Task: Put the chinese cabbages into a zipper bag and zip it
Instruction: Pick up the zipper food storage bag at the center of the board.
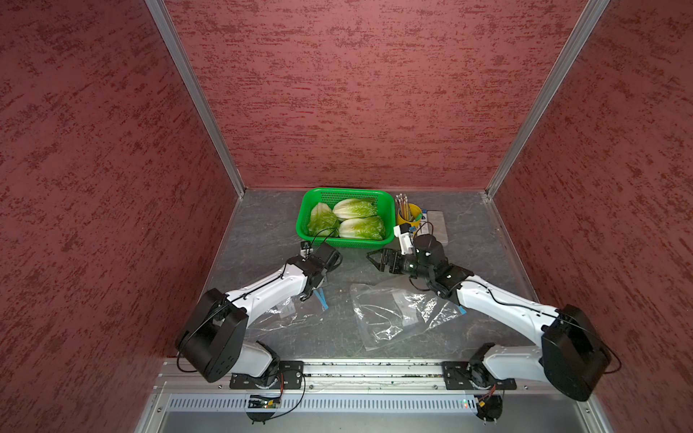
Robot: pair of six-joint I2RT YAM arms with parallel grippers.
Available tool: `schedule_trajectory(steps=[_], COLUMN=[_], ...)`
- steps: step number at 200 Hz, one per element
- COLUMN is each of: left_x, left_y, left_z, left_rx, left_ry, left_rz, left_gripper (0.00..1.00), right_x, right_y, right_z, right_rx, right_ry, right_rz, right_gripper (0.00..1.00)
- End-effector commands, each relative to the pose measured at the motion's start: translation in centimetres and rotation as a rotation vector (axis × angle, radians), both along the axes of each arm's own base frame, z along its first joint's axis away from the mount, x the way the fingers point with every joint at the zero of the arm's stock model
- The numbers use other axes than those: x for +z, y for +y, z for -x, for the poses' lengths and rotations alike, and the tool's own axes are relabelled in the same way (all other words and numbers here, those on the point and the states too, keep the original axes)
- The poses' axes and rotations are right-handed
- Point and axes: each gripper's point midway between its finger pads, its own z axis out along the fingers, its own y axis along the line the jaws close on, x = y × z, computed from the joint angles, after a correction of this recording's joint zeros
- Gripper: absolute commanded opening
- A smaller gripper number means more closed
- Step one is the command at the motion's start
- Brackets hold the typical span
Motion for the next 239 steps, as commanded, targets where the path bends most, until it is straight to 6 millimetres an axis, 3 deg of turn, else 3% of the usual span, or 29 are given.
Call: schedule_trajectory(steps=[1, 76, 125, 137, 183, 239], left_x=[0.1, -1.8, -1.6, -1.4, 0.8, 5.6], left_y=[0.7, 0.8, 0.5, 0.5, -0.5, -3.6], left_z=[0.0, 0.1, 0.2, 0.3, 0.5, 2.0], left_rx=[0.032, 0.047, 0.03, 0.019, -0.065, -0.281], left_ry=[-0.032, -0.01, -0.038, -0.049, -0.112, -0.225], left_rz=[0.012, 0.067, 0.096, 0.107, 0.138, 0.229], left_gripper=[0.55, 0.33, 0.11, 0.1, 0.03, 0.0], right_x=[1.7, 1.1, 1.5, 1.5, 1.7, 3.0], right_y=[0.7, 1.2, 1.4, 1.4, 1.4, 1.6], right_z=[-0.6, -0.6, -0.8, -0.8, -0.9, -0.9], right_rx=[-0.004, 0.004, 0.005, 0.005, 0.0, -0.012], right_ry=[-0.041, -0.026, -0.032, -0.033, -0.025, -0.032], right_rz=[-0.034, -0.033, -0.035, -0.033, -0.018, 0.039], right_gripper=[0.99, 0.99, 0.99, 0.99, 0.99, 0.99])
